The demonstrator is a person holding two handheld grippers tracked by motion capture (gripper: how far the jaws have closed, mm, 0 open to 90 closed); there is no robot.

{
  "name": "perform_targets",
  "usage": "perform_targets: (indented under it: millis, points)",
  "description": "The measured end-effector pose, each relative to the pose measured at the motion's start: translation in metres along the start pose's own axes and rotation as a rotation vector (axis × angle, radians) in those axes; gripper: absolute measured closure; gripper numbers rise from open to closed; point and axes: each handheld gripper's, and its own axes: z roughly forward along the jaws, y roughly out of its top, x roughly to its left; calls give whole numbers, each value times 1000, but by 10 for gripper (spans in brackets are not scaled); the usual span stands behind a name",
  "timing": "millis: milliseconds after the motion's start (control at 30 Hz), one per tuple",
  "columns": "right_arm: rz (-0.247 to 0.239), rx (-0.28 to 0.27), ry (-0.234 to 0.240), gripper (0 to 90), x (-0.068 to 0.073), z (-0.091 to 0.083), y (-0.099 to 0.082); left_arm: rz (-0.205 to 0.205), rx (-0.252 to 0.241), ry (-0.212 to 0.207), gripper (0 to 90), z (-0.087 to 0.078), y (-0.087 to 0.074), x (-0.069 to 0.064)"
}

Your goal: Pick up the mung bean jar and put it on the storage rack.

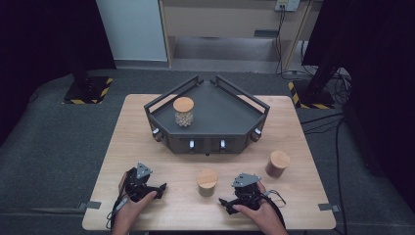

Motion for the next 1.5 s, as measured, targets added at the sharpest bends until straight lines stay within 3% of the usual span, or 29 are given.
perform_targets:
  millis: [767, 1500]
  points:
    - [-84, -23, 50, 44, 19, 0, 19, -4, -1, 5, 0, 0, 0, -1]
    - [-78, -32, 71, 87, 16, 22, 33, -5, -1, 6, 0, 0, 0, -2]
